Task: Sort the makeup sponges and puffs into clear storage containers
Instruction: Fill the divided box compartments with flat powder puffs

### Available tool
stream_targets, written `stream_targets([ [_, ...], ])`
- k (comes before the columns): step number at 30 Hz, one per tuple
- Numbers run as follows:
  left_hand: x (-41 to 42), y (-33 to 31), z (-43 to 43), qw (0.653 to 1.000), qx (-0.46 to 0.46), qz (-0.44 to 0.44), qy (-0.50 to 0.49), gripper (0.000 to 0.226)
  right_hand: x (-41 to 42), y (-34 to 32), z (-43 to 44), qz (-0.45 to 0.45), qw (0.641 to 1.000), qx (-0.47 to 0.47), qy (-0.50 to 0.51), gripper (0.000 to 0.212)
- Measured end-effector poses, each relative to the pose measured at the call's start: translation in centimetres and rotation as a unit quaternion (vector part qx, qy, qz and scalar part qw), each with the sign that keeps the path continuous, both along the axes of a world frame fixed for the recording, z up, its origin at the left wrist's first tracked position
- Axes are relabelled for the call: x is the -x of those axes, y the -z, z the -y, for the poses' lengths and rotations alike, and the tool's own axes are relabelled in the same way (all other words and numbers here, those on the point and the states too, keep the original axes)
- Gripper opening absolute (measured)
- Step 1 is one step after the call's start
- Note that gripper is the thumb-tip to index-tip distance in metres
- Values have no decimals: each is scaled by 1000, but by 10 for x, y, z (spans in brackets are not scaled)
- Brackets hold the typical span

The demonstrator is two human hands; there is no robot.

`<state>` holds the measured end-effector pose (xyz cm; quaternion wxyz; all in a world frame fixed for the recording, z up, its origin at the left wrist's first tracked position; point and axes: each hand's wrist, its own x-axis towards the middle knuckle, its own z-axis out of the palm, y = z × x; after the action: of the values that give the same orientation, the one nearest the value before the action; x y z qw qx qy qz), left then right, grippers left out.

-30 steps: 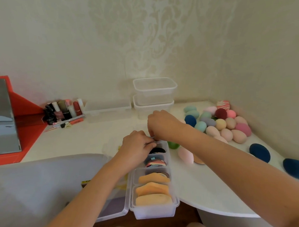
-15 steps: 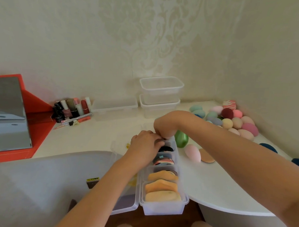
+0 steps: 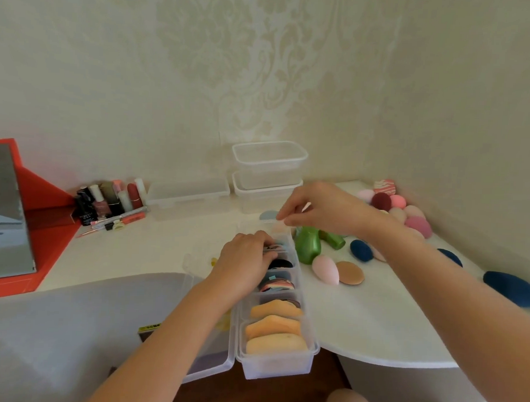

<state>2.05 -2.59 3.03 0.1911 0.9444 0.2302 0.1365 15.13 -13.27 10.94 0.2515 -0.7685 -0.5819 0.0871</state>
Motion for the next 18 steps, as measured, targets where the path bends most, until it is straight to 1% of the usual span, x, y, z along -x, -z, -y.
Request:
stream_targets([
  [2,3,1,1,1000,0,29,3,28,-3,-8,21,-11,1000,9,27,6],
  [3,3,1,2,999,-10,39,6,28,-5,-9,32,-1,998,38,52,6],
  [4,4,1,2,999,-24,42,7,28,-9,-7,42,25,993,80,81,10],
  [6,4,2,1,998,-44,39,1,28,-14,5,60,85,973,167,138,19],
  [7,3,2,0,998,-47,35,-2,28,-16,14,67,101,963,188,161,20],
  [9,1,3,-1,998,-51,29,-7,28,-20,35,75,102,955,192,201,4],
  [11,0,3,-1,998,-59,28,-16,27,-22,55,77,90,950,201,219,29],
  [12,-1,3,-2,997,-66,29,-18,27,-21,62,77,76,950,207,223,36],
  [15,0,3,-2,996,-78,29,-10,28,-19,77,76,44,950,205,231,43],
  [18,2,1,-1,998,-59,34,12,28,-19,81,74,42,949,199,243,41],
])
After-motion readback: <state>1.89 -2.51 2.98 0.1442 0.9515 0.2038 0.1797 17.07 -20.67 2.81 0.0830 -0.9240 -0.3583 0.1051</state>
